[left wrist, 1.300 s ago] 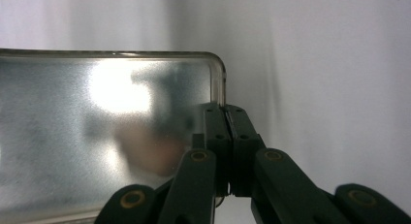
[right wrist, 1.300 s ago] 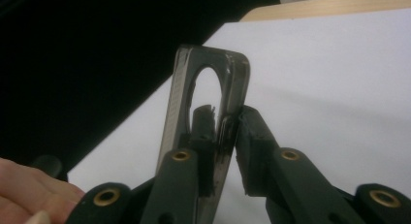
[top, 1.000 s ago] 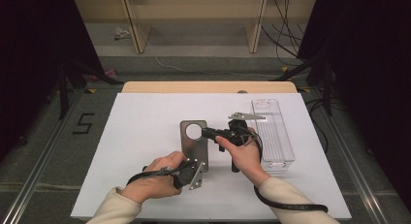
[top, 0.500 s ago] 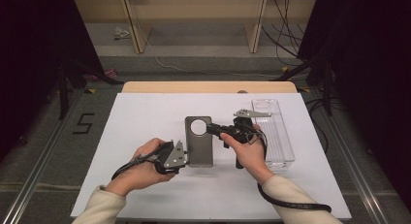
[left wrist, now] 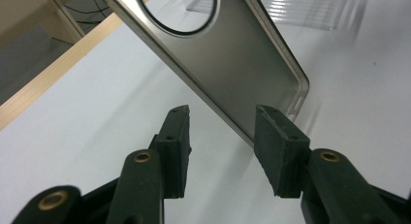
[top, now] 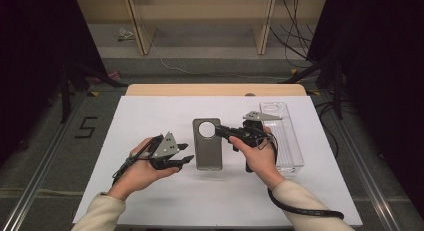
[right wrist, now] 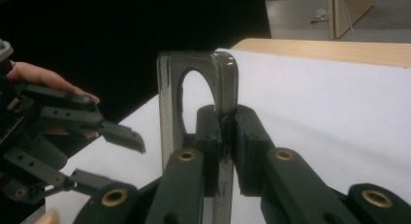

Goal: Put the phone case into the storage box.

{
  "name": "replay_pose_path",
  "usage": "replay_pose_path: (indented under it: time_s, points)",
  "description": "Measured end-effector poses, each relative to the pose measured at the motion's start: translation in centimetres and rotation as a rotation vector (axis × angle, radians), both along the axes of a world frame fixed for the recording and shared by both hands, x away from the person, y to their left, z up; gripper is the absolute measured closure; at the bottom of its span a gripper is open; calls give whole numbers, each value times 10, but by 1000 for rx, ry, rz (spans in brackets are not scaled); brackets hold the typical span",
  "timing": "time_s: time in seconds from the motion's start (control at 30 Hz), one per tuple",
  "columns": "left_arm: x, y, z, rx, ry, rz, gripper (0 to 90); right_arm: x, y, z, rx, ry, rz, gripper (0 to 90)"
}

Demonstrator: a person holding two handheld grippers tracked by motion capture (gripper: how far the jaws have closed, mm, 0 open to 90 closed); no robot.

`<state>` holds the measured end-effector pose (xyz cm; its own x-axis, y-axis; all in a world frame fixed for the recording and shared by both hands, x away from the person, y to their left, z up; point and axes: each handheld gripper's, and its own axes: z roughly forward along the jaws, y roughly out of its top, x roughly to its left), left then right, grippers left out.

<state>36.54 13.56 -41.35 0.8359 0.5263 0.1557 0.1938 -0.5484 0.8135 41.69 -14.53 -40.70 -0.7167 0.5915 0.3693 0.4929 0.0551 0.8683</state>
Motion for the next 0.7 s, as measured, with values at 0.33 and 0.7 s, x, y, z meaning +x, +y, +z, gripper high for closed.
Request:
replay_pose_path:
  time_s: [0.33, 0.7]
  points:
    - [1, 2, -2, -2, -11, 22, 530, 1, -4, 4, -17, -35, -8, 825]
    - [0, 12, -8, -12, -16, 44, 491, 5, -18, 17, -38, -114, -10, 825]
